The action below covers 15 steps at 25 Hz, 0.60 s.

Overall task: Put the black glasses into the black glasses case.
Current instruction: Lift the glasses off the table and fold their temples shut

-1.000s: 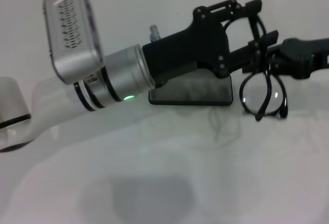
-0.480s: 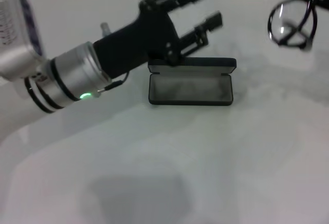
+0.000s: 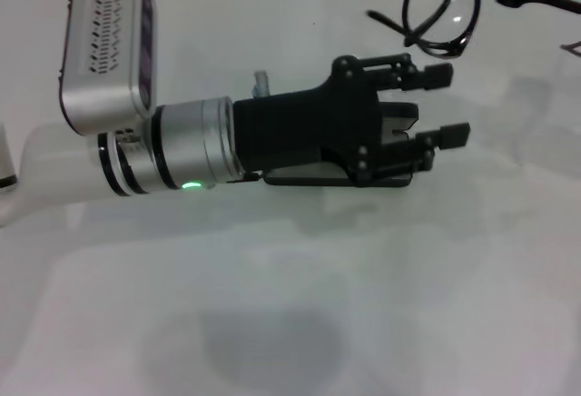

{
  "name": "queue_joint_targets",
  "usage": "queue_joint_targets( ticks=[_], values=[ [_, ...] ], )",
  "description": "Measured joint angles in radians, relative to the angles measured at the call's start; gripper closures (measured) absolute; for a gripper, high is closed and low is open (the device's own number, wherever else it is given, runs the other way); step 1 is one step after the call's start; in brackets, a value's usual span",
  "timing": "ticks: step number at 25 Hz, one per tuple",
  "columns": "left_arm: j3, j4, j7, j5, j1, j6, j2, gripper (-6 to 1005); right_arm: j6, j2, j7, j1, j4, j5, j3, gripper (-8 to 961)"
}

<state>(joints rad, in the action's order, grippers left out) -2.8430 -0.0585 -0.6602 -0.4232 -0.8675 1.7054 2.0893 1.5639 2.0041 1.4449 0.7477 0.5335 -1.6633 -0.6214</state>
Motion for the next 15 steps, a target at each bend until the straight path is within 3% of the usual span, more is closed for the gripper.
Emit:
queue_joint_targets(
  ticks=[8, 15],
  values=[
    [-0.001, -0.005, -0.037, 0.005, -0.011, 0.02, -0.007, 435, -0.156, 0.009, -0.013, 0.012, 0.0, 0.002, -0.171, 843],
    [-0.001, -0.014, -0.038, -0.012, -0.007, 0.02, -0.016, 435, -0.175, 0.0, -0.014, 0.019, 0.003, -0.006, -0.266, 843]
  ],
)
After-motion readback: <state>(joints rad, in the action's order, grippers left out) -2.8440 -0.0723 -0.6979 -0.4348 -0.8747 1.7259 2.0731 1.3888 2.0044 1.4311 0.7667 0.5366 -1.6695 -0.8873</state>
